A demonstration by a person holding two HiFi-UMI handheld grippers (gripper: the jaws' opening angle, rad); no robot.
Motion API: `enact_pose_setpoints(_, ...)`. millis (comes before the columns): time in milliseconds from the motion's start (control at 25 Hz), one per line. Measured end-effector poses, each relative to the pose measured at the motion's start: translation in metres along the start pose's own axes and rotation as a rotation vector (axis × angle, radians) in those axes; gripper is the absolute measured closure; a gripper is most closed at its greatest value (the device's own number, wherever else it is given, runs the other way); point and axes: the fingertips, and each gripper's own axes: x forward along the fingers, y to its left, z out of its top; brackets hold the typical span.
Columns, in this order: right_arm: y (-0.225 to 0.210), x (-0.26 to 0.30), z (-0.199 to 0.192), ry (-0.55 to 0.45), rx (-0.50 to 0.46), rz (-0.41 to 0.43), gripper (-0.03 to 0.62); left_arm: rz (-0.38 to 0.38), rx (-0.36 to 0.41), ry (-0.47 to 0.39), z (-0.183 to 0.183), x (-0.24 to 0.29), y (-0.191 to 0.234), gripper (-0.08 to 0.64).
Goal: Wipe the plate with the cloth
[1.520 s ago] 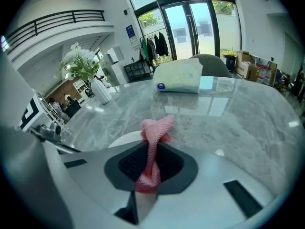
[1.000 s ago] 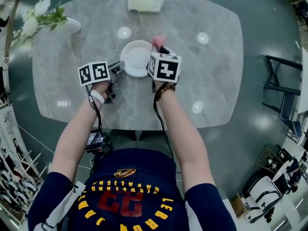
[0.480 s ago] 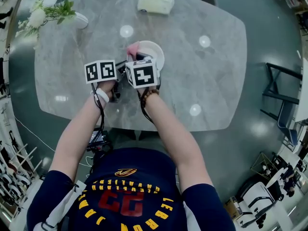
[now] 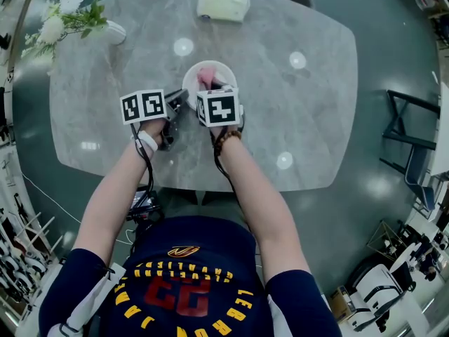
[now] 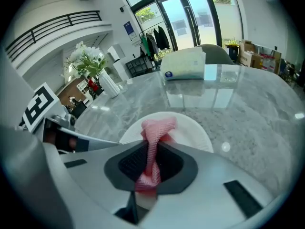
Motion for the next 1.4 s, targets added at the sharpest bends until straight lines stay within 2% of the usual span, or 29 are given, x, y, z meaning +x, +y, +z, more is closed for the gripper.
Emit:
enact_pose_setpoints(360,-0.056,-0.032,-0.008,-0.025,0.032,-0.090,0.552,0.012,0.007,-0.001,0.000,0.000,-0.001,0.534)
enact_pose_setpoints(560,-0.068,-0.049,-0.002,-0.087,0.089,-0.131,0.552,0.028,0.013,-0.008,0.000,0.000,-0.002,0.534)
enact_pose_setpoints(760,-0.041,-0.046,0.006,-0.139,0.108,-0.049,0.552,0.034,0.024,-0.012,0.001,0.000,-0.001,0.534)
enact_pose_setpoints(1040,0.022,-0.014,0.004,-0.078,0.008,0.054,0.552,0.041,0.032,-0.015,0.002,0.001,0.001,0.534)
enact_pose_setpoints(1200,0.041,-0.002,0.003,-0.062,-0.011,0.075,0.552,0.036,0.030,-0.021,0.002,0.001,0.001,0.534)
enact_pose_setpoints(1400,0.033,0.007,-0.009,-0.002,0.001,0.064,0.552,0.035,0.026,-0.027,0.001,0.001,0.002,0.534)
